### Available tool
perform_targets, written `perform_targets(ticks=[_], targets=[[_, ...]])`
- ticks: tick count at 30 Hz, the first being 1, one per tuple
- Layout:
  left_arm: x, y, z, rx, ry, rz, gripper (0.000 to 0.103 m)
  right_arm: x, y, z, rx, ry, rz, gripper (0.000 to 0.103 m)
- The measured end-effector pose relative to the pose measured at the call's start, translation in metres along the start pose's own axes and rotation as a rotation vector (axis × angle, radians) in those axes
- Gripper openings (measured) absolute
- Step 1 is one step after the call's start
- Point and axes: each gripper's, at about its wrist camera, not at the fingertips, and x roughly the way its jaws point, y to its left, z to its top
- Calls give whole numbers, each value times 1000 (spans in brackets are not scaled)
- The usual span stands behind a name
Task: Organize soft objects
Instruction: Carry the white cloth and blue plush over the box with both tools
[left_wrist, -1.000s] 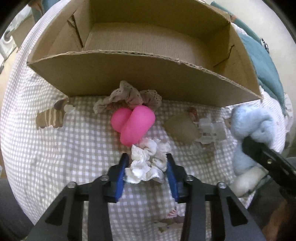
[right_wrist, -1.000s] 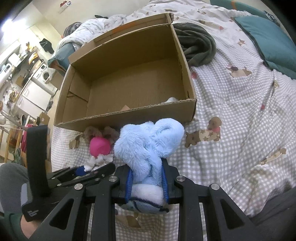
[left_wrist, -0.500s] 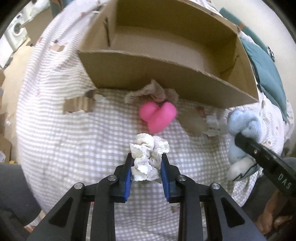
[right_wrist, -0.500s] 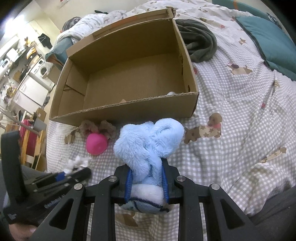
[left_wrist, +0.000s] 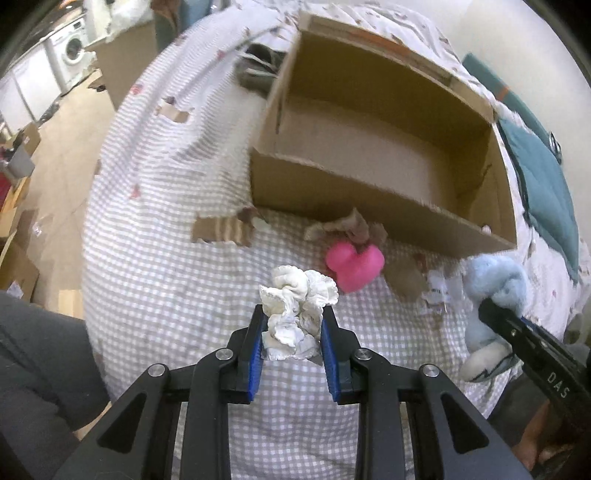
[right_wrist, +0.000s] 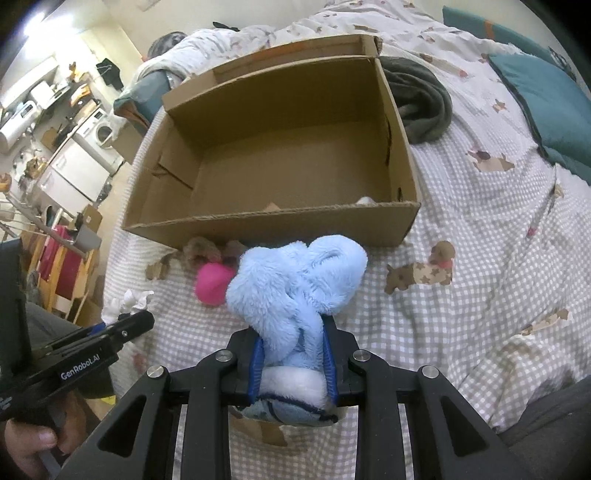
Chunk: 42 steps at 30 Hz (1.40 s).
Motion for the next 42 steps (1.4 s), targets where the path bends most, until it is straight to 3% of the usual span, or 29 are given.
perform_targets(ticks=[10, 18, 28, 32, 35, 38, 42], targets=[[-37, -9, 40, 27, -118, -5, 25, -20, -5, 16, 55, -46, 91, 28], [-40, -33, 92, 76, -178, -2, 25, -29, -3, 62, 32, -105, 120, 28], [-14, -67, 154, 159, -206, 17, 25, -16, -10, 137, 23, -162, 105, 28], [8, -70, 160, 177, -212, 10, 25, 0, -14, 150, 19, -175, 105, 28], [27, -68, 154, 178, -243, -15, 25, 19, -26, 146, 51, -202, 159, 28], [46, -64, 154, 130, -180, -26, 25, 44, -40, 140, 111, -141, 115, 28], [59, -61, 154, 100, -132, -24, 25, 54, -39, 140, 96, -115, 96, 28]])
